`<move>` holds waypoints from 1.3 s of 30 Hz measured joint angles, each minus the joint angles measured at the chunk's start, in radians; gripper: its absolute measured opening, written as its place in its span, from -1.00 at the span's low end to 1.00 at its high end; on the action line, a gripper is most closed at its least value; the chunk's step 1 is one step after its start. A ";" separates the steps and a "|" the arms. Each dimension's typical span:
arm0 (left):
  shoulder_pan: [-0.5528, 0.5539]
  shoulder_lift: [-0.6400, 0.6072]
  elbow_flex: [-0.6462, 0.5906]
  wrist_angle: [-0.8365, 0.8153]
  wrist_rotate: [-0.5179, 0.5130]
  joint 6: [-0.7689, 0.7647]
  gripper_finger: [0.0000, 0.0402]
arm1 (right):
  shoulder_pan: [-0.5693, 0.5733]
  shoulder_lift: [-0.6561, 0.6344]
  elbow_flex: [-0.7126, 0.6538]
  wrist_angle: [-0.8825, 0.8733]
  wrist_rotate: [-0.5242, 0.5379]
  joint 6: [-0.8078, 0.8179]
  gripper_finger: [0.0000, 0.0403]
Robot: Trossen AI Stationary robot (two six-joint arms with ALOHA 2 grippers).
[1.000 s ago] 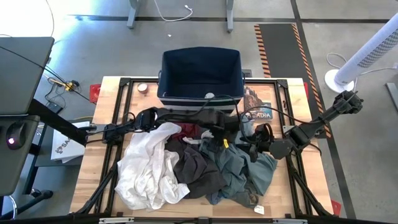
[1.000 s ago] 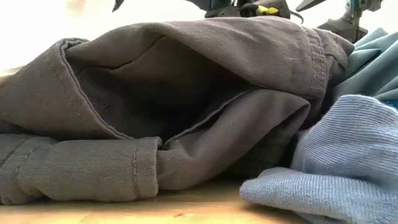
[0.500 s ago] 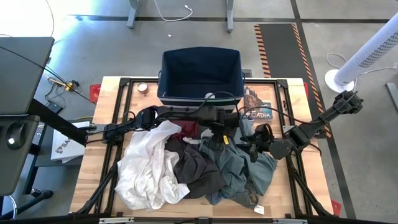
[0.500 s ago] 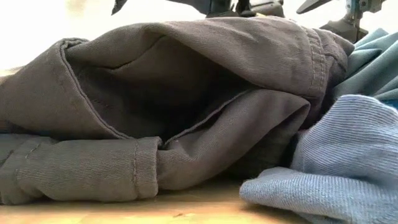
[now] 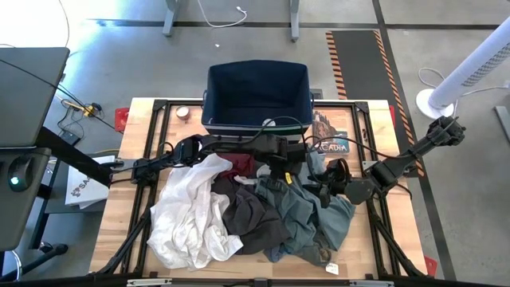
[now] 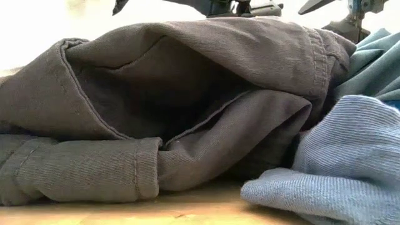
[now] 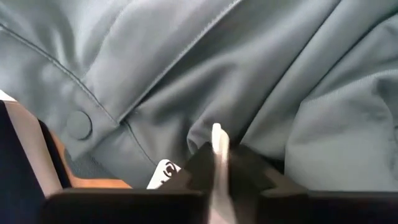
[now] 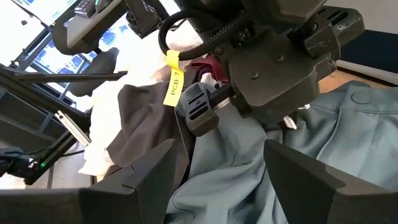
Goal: Sort clothes
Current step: Put the white sock into the blue laundry bin
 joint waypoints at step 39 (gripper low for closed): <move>0.058 -0.610 0.020 0.310 -0.519 0.185 -1.00 | -0.003 0.001 0.000 -0.012 0.063 0.004 0.19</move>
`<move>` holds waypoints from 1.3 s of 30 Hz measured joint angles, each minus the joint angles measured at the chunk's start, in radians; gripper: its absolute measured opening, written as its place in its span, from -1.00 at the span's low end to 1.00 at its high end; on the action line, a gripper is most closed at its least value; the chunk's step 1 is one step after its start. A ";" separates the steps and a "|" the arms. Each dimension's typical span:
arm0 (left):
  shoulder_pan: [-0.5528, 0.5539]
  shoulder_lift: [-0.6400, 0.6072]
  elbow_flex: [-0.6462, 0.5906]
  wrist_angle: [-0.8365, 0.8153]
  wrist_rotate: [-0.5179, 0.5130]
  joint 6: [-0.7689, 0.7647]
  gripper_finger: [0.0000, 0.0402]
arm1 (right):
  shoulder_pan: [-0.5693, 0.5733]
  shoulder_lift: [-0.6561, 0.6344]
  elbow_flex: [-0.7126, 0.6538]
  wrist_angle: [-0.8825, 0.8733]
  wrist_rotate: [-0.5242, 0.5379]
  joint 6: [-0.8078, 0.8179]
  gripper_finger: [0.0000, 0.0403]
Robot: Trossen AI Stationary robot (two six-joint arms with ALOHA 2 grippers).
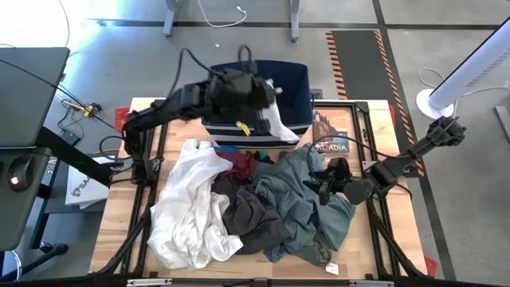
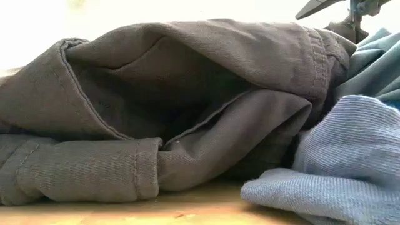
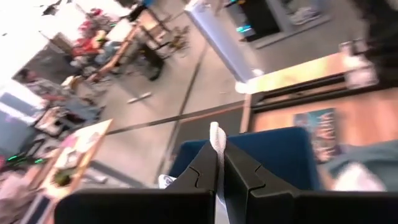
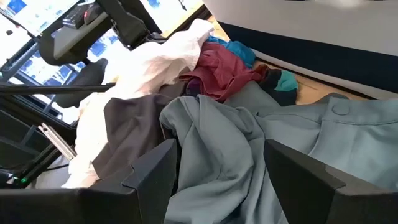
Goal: Sort clothes
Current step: Put the white sock into the blue laundry bin
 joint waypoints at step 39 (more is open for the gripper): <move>0.472 -0.077 -0.002 -0.153 0.658 -0.266 -0.66 | 0.000 0.000 0.000 -0.006 0.064 -0.004 0.19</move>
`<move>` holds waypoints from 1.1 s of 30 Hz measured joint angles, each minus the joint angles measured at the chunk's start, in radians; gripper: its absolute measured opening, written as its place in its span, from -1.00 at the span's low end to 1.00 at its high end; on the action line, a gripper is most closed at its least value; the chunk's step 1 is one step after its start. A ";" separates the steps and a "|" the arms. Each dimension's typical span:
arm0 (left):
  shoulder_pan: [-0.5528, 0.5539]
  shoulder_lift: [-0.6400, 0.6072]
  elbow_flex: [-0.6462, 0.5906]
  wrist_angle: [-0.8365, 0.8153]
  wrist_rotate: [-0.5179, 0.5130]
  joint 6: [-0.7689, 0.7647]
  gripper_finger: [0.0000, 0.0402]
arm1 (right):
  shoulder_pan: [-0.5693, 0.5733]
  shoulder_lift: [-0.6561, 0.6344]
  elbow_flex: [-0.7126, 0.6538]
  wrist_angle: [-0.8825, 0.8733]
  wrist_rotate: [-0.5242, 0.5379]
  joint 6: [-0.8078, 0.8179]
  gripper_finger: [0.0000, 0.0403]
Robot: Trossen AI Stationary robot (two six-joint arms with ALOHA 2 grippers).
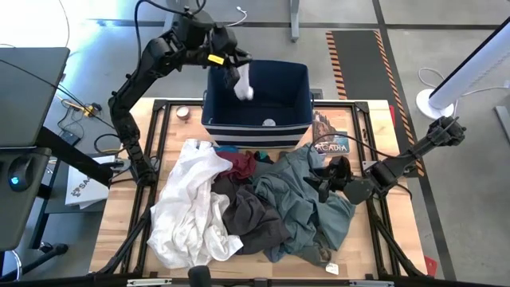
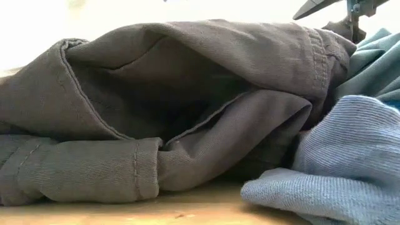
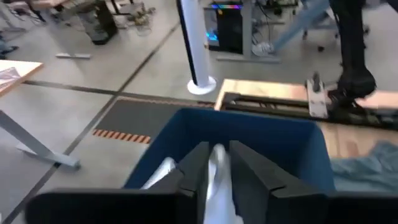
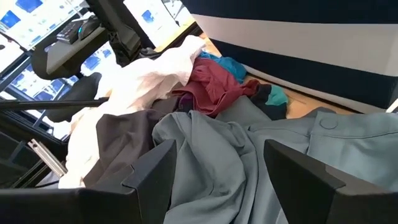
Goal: Sort clothes
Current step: Put the white sock into the blue laundry bin, then put the white polo into the blue laundry bin
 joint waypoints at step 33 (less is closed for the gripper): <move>-0.529 -0.567 -1.044 -0.045 -0.176 -0.521 -0.37 | -0.002 0.167 0.000 0.131 -0.045 0.049 0.19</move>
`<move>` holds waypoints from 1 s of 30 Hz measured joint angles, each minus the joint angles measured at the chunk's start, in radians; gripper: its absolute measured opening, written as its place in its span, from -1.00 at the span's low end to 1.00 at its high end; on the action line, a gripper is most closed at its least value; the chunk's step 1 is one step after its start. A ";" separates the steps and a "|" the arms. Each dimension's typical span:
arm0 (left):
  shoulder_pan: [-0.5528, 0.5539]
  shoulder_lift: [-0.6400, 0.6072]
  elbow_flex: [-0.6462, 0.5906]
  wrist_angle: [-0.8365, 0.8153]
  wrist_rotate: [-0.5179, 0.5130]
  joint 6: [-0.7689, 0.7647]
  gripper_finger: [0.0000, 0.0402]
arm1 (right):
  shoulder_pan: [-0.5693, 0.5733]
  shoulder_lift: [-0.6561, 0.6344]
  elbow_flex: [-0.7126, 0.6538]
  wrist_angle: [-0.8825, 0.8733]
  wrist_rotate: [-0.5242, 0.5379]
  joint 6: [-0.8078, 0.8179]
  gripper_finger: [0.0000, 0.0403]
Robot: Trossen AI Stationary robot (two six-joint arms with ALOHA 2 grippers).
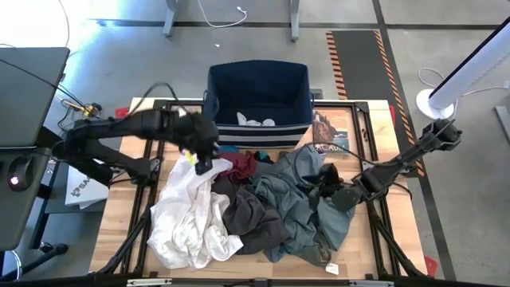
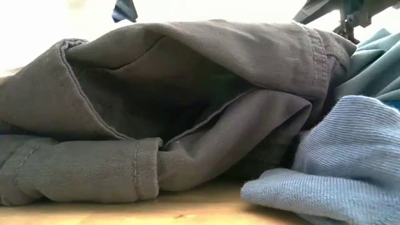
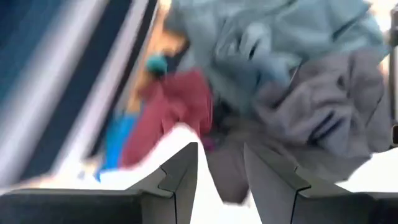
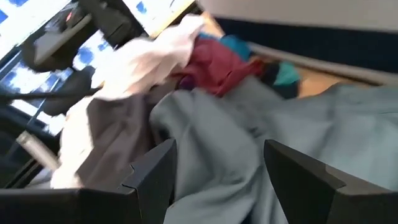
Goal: Sort clothes
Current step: Put the white polo into the blue laundry bin
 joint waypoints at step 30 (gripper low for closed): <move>-0.455 0.207 -0.302 0.009 -0.285 -0.980 -0.37 | 0.003 0.022 0.000 0.280 -0.238 -0.043 0.19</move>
